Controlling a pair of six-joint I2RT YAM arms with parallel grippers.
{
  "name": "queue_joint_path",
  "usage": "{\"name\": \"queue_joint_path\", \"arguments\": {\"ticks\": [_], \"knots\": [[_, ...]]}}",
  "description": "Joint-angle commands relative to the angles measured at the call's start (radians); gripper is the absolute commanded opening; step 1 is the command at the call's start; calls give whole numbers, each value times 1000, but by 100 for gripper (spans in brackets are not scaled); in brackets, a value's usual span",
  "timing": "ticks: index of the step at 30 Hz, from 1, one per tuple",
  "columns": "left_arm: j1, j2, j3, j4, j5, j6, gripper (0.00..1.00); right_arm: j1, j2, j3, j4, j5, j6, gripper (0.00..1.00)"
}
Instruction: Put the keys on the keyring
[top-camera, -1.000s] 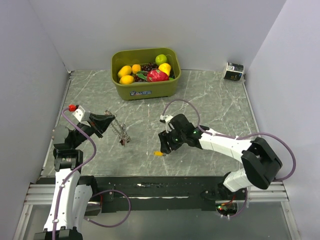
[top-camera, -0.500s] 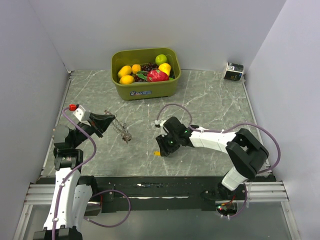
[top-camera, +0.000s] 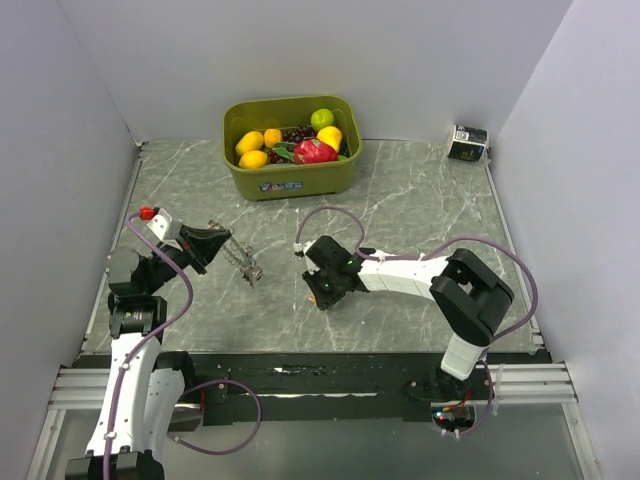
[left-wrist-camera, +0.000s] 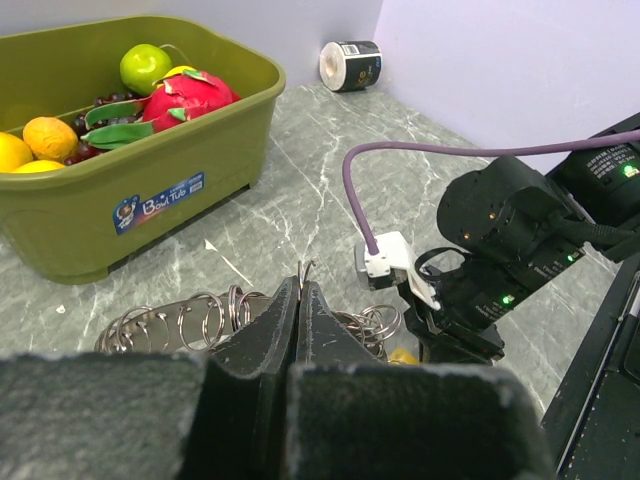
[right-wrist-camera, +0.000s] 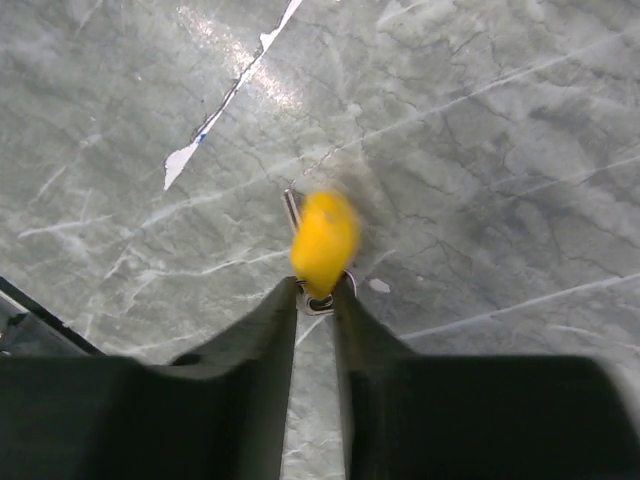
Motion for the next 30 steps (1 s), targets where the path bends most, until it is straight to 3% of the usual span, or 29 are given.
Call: {"name": "queue_joint_path", "arguments": {"ticks": [1, 2, 4, 13, 18, 21, 22, 25, 30], "knots": [[-4, -5, 19, 55, 14, -10, 1, 14, 16, 0, -73, 72, 9, 15], [-4, -5, 19, 55, 12, -10, 1, 14, 8, 3, -79, 72, 10, 4], [-2, -3, 22, 52, 14, -10, 1, 16, -6, 7, -77, 70, 21, 0], [-2, -2, 22, 48, 17, -8, 1, -6, -122, -33, -30, 84, 82, 0], [-2, -2, 22, 49, 18, -7, 1, -72, -188, -76, 10, 6, 116, 0], [-4, -7, 20, 48, 14, -8, 1, -110, -207, -93, 29, -16, 122, 25], [-2, -8, 20, 48, 14, -8, 1, -125, -219, -96, 29, -5, 133, 46], [-2, -8, 20, 51, 20, -13, 1, -164, -242, -144, 67, -43, 151, 65], [-4, -7, 19, 54, 21, -17, 1, -168, -227, -135, 49, -57, 127, 67]]}}
